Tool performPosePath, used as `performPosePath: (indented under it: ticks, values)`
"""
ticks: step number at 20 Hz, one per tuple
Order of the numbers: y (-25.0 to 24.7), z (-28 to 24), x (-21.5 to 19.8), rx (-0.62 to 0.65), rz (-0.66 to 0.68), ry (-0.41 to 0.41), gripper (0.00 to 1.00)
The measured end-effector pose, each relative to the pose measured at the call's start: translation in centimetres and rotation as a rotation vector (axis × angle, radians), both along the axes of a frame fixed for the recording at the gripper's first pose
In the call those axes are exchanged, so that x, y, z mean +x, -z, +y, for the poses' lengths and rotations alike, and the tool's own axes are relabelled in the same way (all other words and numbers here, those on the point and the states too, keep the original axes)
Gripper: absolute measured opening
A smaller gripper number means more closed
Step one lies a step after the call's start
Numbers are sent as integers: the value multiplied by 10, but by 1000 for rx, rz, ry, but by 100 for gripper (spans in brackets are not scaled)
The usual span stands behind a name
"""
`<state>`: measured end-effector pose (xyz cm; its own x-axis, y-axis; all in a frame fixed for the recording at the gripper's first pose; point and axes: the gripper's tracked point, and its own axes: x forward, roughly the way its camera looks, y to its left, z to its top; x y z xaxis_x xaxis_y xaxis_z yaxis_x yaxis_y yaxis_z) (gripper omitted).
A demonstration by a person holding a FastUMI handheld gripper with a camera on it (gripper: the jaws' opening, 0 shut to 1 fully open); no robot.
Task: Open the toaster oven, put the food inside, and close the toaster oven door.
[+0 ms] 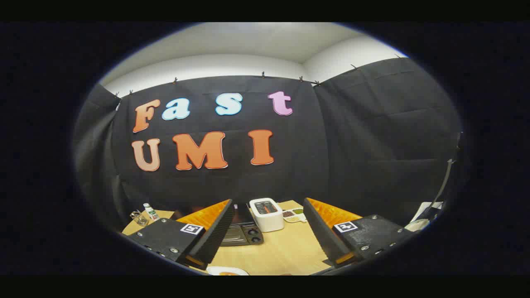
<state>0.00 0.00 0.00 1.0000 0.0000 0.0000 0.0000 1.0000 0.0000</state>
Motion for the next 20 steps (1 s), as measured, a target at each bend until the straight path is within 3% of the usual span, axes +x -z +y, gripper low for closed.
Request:
performPosePath:
  ticks: [10,20]
  values:
    - [6,38,4,-28,9,-83,99]
    - [26,53,12,-18,21,-81,98]
